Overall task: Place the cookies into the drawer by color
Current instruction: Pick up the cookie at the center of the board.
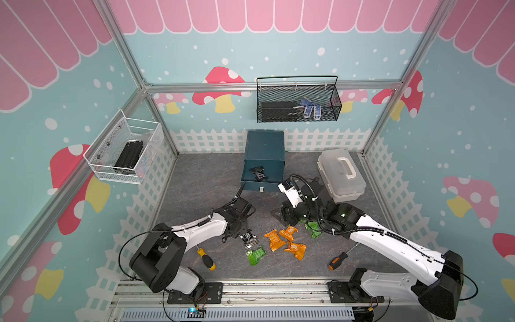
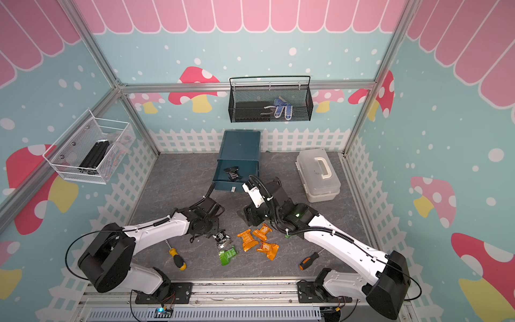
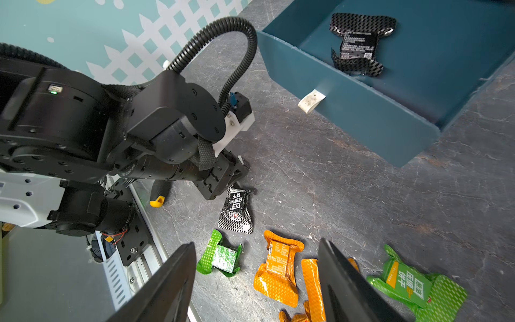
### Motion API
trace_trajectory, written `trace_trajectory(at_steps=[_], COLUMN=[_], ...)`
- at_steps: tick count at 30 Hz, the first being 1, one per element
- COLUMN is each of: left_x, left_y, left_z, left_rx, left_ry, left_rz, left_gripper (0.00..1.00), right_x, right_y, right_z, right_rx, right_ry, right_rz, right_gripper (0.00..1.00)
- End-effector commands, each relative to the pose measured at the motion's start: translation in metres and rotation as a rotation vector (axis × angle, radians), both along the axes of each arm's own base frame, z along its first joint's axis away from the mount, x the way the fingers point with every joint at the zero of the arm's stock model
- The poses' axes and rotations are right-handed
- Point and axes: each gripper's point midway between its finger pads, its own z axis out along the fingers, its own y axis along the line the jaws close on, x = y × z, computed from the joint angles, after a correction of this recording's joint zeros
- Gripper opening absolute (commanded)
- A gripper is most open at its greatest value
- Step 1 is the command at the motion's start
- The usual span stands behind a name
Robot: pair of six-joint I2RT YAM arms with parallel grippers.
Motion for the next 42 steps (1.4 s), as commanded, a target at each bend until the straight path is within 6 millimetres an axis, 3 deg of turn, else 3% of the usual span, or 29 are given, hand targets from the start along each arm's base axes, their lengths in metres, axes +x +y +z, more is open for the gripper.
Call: trace_trajectory(at_steps=[1,3,8,13,22,26,28,32,37,42], left_x=[-0.008,-0.007,-0.008,-0.008,0.005,0.006,0.005,0.002,0.004,0.01], left_y=[-0.003,-0.003,-0.002,0.002,0.002,0.001,0.0,0.005,0.007,0.01], left_z=[-0.012,-0.008,-0.003,-0.011,-0.006,-0.013,-0.017,-0.017,-0.004,0.018], left_rx=[-0.002,-0.008,-0.019,0.006,0.043,0.056,0.059,0.068,0.054,0.031], left_ry=[0.052,0.044,0.03,0.06,0.038,0.058,0.074,0.069,0.029,-0.043], left_rz=[-0.024,-0.024,-0.021,-0.018,-0.037,-0.044,-0.048,-0.025,-0.015,0.012], left_gripper=[0.26,0.2,0.21,0.41,0.49,0.5,0.49,0.36,0.27,0.28], right_x=[0.0,0.001,0.003,0.004,0.005,0.005,0.005,0.005,0.005,0.005], right_y=[0.0,0.0,0.001,0.003,0.001,0.001,0.001,0.001,0.001,0.003], right_z=[0.006,0.004,0.001,-0.001,-0.002,-0.003,-0.004,-0.003,-0.002,-0.003], right_rx=[0.016,0.01,0.002,-0.004,-0.01,-0.014,-0.016,-0.014,-0.01,-0.008], right_ry=[-0.023,-0.021,-0.019,-0.011,-0.014,-0.014,-0.014,-0.013,-0.014,-0.013], right_rz=[-0.009,-0.01,-0.011,-0.01,-0.02,-0.02,-0.021,-0.02,-0.019,-0.017], right_gripper=[0.71,0.72,0.71,0.72,0.71,0.71,0.72,0.71,0.71,0.71])
